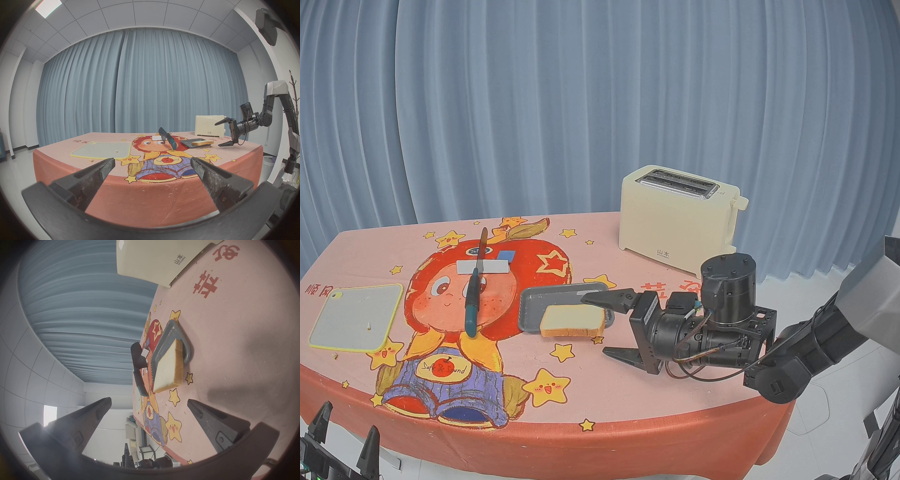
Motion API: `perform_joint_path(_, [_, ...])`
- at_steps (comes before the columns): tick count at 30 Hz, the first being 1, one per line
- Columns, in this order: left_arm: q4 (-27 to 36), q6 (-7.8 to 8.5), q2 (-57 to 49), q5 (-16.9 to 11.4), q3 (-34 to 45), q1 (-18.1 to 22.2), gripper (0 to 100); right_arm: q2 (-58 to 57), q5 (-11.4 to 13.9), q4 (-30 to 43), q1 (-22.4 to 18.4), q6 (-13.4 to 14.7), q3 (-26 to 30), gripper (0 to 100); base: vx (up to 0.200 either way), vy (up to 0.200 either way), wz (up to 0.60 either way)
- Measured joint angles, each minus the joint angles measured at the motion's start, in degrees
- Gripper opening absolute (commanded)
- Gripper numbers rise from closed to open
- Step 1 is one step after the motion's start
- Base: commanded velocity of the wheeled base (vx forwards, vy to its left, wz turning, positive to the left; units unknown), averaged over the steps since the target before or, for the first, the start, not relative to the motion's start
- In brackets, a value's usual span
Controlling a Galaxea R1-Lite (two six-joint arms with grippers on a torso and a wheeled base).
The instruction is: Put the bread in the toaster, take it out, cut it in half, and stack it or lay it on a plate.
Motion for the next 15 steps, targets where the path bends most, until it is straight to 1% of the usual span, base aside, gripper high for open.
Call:
perform_joint_path(5, [0.02, 0.02, 0.00, 0.00, 0.00, 0.00, 100, 1.33, 0.00, 0.52, -0.15, 0.12, -1.79, 100, 0.000, 0.000, 0.00])
perform_joint_path(10, [0.02, 0.00, -0.02, 0.00, 0.00, 0.00, 100, 2.07, -0.05, 1.07, -0.48, 2.41, -3.58, 100, 0.000, 0.000, 0.00])
perform_joint_path(15, [0.02, 0.02, 0.00, 0.00, 0.00, 0.00, 100, 2.66, -0.05, 2.91, -1.11, 3.35, -5.51, 100, 0.000, 0.000, 0.00])
